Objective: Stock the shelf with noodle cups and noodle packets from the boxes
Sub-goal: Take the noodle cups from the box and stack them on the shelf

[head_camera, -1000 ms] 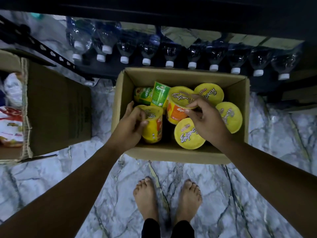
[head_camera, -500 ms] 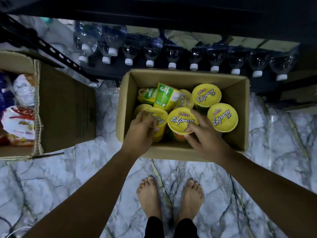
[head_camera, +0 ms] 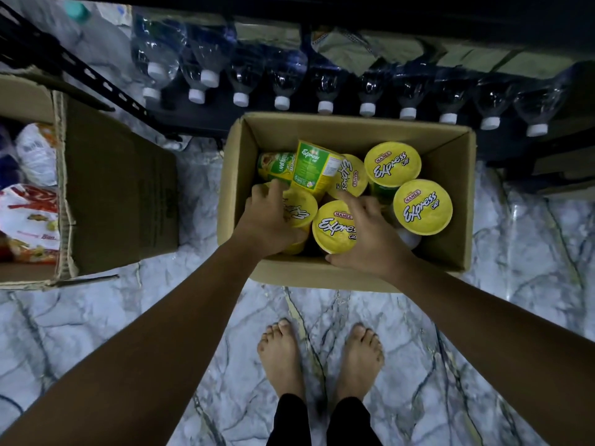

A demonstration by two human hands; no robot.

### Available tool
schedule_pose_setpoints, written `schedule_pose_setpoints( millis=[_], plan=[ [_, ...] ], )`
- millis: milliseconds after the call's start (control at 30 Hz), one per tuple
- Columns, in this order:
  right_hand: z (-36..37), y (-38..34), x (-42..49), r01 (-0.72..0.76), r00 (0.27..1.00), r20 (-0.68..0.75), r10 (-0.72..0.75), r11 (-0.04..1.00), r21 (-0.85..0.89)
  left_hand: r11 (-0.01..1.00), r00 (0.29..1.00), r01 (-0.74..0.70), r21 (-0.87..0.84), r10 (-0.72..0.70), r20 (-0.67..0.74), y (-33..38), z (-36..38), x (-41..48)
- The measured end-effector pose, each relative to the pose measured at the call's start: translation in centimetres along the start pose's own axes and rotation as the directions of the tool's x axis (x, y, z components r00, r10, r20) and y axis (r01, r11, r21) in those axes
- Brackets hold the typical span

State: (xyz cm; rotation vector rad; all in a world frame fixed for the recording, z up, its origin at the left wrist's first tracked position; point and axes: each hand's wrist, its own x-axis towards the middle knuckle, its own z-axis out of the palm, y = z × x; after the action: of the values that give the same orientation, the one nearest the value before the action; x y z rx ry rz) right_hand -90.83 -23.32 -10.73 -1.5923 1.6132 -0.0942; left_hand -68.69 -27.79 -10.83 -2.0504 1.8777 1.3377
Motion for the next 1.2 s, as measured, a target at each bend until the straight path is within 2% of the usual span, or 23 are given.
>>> schedule_pose_setpoints(
  millis=[133,200,400,600,700,833,967,1200],
  plan=[
    [0.2,-0.1,0.1,-0.044,0.999,0.015,0.045,0.997,-0.069,0.985,0.984,0.016,0.172,-0.046,0.171,0.6,-1.0,0.5],
    [0.2,-0.1,0.2,-0.064,0.998,0.003,0.064,0.996,-0.066,0.980,0.978,0.013,0.198,-0.053,0.199,0.7,-1.1,0.7],
    [0.5,0.2,0.4,-0.053,0.999,-0.016,0.052,0.997,-0.064,0.987,0.991,-0.045,0.151,0.024,0.134,0.0,-0.5,-0.5],
    [0.9,0.8,0.0,-0.063,0.997,-0.049,0.062,0.998,-0.025,0.995,0.991,-0.036,0.090,0.024,0.129,-0.5,0.0,-1.3],
    [0.1,0.1,-1.0,-0.057,0.995,-0.080,0.056,0.998,-0.014,0.998,0.996,-0.041,0.037,0.037,0.085,0.0,-0.5,-2.3],
    [-3.1,-2.5,-3.6,-0.031,0.993,-0.110,0.033,0.999,0.024,0.996,0.996,-0.084,0.019,0.083,0.016,1.9,-3.0,-5.4],
    [-8.4,-6.8,-8.3,0.007,0.990,-0.144,0.003,0.998,0.070,0.990,0.991,-0.135,0.042,0.135,0.007,5.6,-7.9,-10.4],
    [-21.3,-19.1,-20.2,0.060,0.966,-0.255,-0.034,0.994,0.096,0.948,0.952,-0.297,0.113,0.303,-0.038,15.0,-21.2,-24.5]
  ],
)
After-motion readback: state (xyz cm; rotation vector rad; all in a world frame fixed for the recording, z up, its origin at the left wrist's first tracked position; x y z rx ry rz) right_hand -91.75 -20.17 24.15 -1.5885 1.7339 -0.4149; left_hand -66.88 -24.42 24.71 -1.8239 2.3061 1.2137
